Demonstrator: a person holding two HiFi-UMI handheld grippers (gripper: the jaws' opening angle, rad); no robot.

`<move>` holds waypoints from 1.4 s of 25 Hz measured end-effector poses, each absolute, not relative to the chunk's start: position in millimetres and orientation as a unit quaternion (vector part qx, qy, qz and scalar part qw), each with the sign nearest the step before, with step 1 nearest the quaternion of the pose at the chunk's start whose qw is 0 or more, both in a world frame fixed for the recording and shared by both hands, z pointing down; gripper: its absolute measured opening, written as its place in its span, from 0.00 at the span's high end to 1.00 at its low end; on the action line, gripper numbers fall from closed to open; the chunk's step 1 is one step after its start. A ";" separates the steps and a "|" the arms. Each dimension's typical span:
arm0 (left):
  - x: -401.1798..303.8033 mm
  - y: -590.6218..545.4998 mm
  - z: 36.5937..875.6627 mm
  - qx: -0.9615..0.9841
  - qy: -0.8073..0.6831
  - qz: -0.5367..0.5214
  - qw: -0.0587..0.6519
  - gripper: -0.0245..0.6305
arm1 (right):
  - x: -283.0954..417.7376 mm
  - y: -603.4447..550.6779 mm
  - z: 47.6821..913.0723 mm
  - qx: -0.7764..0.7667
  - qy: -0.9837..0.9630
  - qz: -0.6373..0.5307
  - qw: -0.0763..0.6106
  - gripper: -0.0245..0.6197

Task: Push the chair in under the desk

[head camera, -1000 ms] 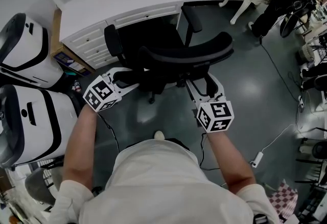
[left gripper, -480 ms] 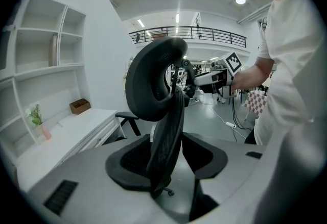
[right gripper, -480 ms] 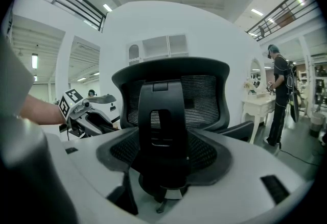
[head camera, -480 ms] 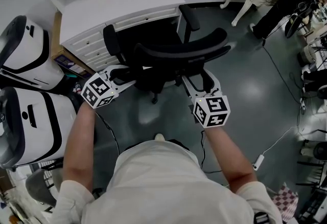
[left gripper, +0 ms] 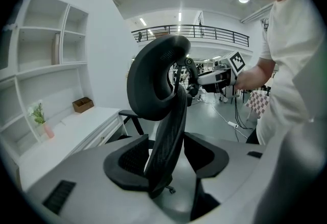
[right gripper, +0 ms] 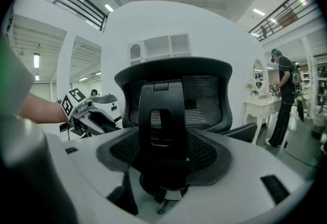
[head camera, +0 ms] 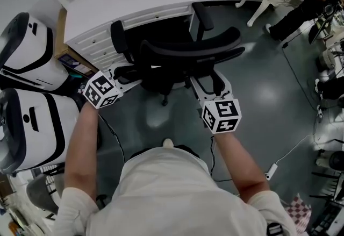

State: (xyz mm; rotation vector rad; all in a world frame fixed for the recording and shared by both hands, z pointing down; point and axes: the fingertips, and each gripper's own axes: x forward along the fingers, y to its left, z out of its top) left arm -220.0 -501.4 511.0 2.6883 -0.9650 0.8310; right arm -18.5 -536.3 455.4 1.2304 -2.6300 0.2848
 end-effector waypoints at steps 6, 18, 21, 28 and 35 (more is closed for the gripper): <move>-223.3 -504.6 512.3 0.898 -0.324 0.284 0.087 0.63 | -22.4 -537.5 455.7 0.418 -0.896 0.097 0.111 0.51; -225.0 -508.5 514.1 0.882 -0.355 0.292 0.102 0.58 | -23.8 -538.8 456.6 0.408 -0.901 0.096 0.111 0.51; -228.0 -508.5 513.7 0.874 -0.375 0.291 0.102 0.56 | -24.9 -539.1 456.6 0.407 -0.901 0.095 0.113 0.51; -234.3 -503.8 512.6 0.843 -0.433 0.304 0.098 0.56 | -27.7 -538.6 457.4 0.390 -0.909 0.085 0.121 0.51; -237.8 -495.8 499.4 0.822 -0.485 0.284 0.089 0.59 | -25.9 -532.6 454.4 0.376 -0.916 0.056 0.127 0.51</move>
